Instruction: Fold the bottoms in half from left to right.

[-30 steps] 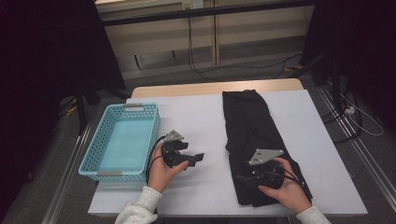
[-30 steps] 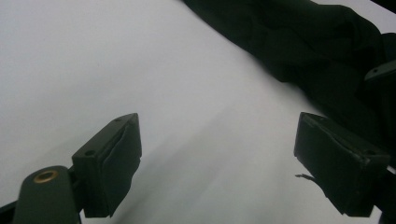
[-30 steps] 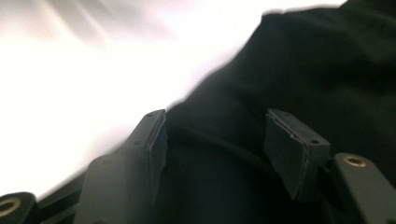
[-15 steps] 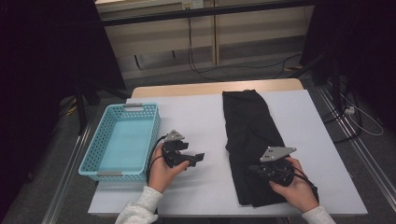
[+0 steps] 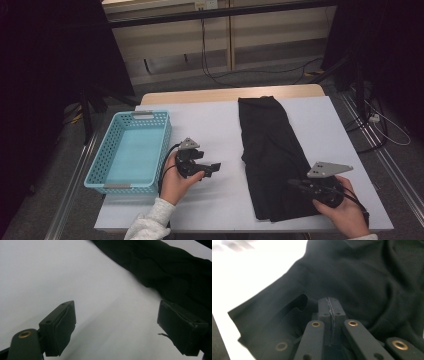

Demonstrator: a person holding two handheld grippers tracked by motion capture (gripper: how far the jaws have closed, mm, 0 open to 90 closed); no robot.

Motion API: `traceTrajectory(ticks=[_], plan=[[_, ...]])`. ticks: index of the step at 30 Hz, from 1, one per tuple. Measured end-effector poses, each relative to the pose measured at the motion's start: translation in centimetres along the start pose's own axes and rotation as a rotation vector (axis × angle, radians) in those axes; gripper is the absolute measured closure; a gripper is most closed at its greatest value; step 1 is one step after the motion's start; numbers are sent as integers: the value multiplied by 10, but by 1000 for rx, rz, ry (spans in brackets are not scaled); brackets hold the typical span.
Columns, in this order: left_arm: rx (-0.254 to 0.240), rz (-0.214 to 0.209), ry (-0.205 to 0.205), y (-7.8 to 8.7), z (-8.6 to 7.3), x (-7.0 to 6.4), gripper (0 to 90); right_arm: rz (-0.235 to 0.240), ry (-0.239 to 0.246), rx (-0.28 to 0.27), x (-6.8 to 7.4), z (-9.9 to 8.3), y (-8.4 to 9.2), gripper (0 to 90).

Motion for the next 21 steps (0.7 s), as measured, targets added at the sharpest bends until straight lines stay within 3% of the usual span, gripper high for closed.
traceTrajectory(ticks=[5, 11, 13, 16, 19, 21], plan=[[0, 2, 4, 1, -1, 1, 153, -17, -10, -7, -4, -11, 17, 900], [13, 1, 12, 1, -3, 2, 152, -65, -4, 23, -17, -24, 30, 867], [14, 4, 13, 1, -3, 2, 152, -91, -25, 5, -23, -24, 35, 834], [25, 2, 13, 0, -5, 2, 152, -119, -93, -36, -33, -21, 37, 802], [30, 3, 10, -2, -5, 2, 151, -154, -137, -30, -38, -17, 29, 747], [34, 1, 7, -2, -6, 1, 152, -145, -150, -17, -38, -16, 20, 715]])
Point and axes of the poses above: each handheld gripper's, and its own axes: y roughly backward along the jaws, z roughly out of its top, x roughly to its left, the point moved 5 cm from there along -y, roughly forward along the jaws, and after that the axes turned 4 degrees about -y, right-handed, at the moved point
